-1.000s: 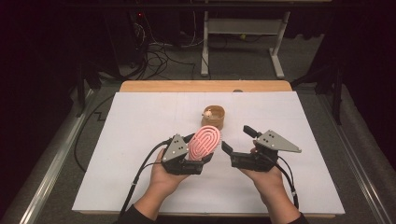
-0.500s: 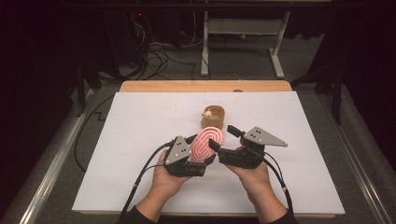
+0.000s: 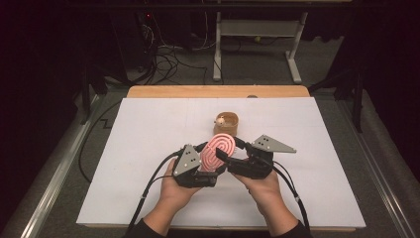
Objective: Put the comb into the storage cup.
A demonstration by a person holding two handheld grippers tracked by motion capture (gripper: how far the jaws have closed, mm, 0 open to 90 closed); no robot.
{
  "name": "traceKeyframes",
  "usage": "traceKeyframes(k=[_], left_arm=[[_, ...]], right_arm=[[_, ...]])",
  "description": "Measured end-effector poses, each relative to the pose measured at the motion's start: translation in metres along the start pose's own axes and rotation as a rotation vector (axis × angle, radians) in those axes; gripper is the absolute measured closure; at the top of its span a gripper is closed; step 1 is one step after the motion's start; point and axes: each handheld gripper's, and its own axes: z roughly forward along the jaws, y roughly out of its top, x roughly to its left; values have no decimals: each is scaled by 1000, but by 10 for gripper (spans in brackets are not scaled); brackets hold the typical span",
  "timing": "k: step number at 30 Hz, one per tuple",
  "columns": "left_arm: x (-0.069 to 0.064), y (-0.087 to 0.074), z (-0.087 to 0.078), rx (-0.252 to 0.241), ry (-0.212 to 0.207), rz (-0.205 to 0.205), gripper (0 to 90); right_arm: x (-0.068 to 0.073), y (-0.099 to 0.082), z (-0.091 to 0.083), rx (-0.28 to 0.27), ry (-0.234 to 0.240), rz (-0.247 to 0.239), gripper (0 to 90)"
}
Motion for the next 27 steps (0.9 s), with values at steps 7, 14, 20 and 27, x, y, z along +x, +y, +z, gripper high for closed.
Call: traceKeyframes(k=[7,14,20,27], left_arm=[[-2,0,1,-2,-1,-7,182],[-2,0,0,2,9,-6,182],[0,-1,0,5,15,-9,182],[-2,-1,1,5,22,1,181]], right_arm=[[-2,-1,1,27,25,41,360],[-1,-1,2,28,41,88,416],[-2,-2,5,30,41,110,436],[-3,-2,7,30,42,126,463]])
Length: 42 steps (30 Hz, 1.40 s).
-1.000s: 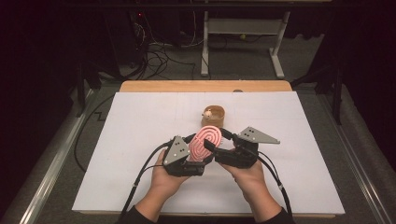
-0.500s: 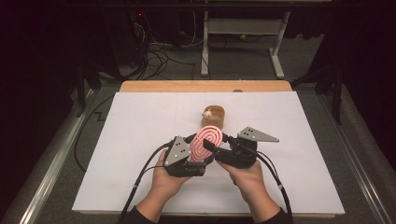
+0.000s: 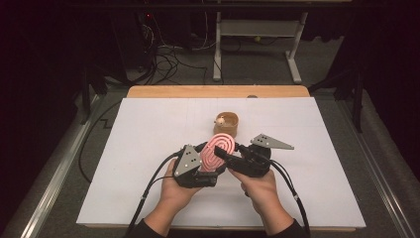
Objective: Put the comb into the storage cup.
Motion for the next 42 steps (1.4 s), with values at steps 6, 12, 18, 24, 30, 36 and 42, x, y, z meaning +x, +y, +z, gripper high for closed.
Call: traceKeyframes(k=[6,12,18,24,30,36,42], left_arm=[[-2,1,0,-3,3,9,181],[-5,4,-2,-14,2,7,181],[-7,5,-3,-23,12,17,181],[-7,5,-3,-16,16,23,181],[-6,5,-3,-14,21,29,181],[-7,5,-2,-18,24,30,180],[-8,5,-3,-19,33,41,180]], right_arm=[[1,1,0,17,5,28,492],[2,3,-3,11,9,38,517],[3,7,-5,23,24,40,535],[2,9,-6,39,37,70,553],[3,9,-5,43,45,79,573],[6,10,-5,38,48,70,595],[10,11,-6,31,43,55,612]])
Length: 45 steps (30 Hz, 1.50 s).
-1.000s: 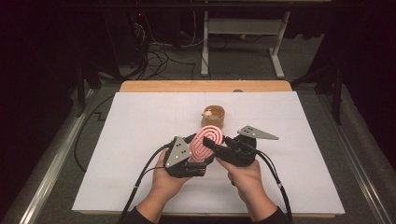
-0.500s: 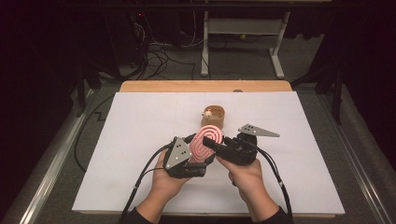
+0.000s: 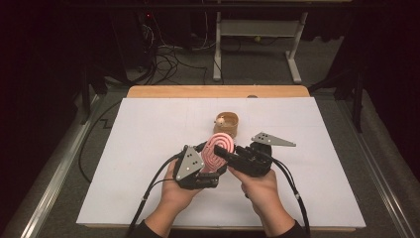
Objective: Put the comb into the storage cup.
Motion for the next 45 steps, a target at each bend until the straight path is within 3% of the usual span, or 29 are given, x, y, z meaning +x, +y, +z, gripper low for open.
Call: traceKeyframes(k=[9,22,45], left_arm=[[-3,1,-1,4,33,22,180],[-2,2,-2,-10,27,-3,179],[3,3,-4,-28,-39,-50,173]], right_arm=[[1,0,0,-5,3,16,639],[5,2,0,-9,-4,9,650],[11,8,0,-17,-3,-36,658]])
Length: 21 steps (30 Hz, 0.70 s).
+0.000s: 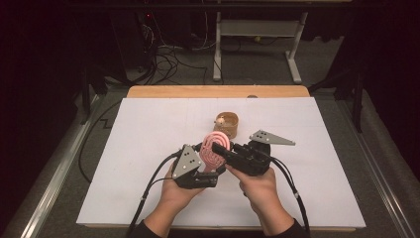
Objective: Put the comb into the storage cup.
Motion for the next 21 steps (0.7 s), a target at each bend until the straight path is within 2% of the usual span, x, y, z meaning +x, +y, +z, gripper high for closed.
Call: traceKeyframes(k=[3,11,19,21], left_arm=[[2,0,0,-1,-36,-22,135],[0,0,0,-6,-39,-12,119],[0,0,0,-8,-47,-21,118],[0,0,0,-5,-43,-29,77]], right_arm=[[0,1,-1,-3,1,-2,664],[2,2,-1,-4,2,-16,669],[2,4,-2,-8,-1,-26,670],[2,5,-2,-9,-4,-28,671]])
